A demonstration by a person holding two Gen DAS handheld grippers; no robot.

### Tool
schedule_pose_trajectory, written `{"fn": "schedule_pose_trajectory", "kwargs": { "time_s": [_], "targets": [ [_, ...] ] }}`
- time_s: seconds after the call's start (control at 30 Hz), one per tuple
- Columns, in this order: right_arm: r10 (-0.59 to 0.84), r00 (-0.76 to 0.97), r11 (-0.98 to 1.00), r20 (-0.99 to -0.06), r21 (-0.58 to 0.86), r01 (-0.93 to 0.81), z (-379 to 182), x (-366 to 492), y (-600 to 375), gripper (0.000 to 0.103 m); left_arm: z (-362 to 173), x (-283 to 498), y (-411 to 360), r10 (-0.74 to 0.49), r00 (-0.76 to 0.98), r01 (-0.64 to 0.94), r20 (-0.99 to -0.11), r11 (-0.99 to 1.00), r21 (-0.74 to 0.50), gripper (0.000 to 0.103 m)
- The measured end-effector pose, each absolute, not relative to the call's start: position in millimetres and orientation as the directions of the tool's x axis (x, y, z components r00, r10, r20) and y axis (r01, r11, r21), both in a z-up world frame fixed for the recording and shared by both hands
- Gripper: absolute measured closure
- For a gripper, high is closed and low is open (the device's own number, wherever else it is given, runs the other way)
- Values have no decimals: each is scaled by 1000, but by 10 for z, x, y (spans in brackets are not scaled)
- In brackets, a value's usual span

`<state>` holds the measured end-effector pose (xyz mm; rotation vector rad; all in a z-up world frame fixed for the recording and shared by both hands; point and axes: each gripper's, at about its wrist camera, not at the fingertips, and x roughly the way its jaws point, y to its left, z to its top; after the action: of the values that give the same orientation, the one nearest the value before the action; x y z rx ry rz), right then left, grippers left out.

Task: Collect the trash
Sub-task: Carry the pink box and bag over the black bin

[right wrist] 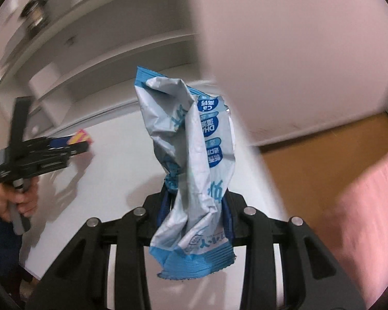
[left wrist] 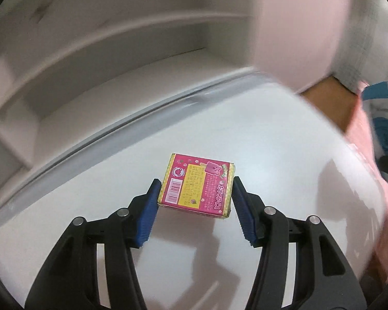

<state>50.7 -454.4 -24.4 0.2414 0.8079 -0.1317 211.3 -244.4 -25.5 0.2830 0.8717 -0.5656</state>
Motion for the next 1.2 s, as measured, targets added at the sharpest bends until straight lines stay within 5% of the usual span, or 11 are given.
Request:
{"fn": "schedule_pose_trajectory", "kwargs": {
  "time_s": [0.43, 0.63, 1.2],
  "targets": [
    [-382, 487, 616, -786, 176, 768, -945, -2248, -6278, 69, -262, -332, -5075, -668, 113, 956, -736, 274, -102, 49],
    [-356, 388, 476, -850, 192, 858, -1589, -3012, -6692, 68, -1022, -1265, -5936, -590, -60, 987, -805, 83, -134, 49],
    [-130, 320, 358, -938, 257, 898, -3148, -3195, -7245, 67, -2936, -1417, -6804, -360, -120, 980, -925, 107, -169, 49]
  ]
}}
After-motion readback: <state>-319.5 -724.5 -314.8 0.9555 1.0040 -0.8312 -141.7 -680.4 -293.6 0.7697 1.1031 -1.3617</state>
